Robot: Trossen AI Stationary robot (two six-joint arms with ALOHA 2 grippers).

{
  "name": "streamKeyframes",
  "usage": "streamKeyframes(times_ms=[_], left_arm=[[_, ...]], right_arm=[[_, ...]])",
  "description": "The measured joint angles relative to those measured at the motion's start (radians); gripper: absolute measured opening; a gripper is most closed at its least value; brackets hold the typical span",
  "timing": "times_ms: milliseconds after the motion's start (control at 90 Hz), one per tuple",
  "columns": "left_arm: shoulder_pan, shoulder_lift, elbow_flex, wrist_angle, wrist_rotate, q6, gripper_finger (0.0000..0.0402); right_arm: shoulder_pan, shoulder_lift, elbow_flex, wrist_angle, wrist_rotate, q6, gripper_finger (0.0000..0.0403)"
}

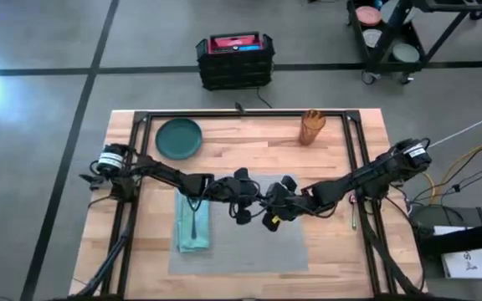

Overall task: Set table place
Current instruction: Put the blue table knife on the right of the gray tablemat

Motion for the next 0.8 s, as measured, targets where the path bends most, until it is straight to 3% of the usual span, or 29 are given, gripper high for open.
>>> streamKeyframes(times_ms=[800], left_arm=[[0.000,0.060,0.004,0.052,0.007,-0.022,0.0000]], right_arm=[[0.000,0.002,-0.004,-0.024,-0.007,0.112,0.0139]])
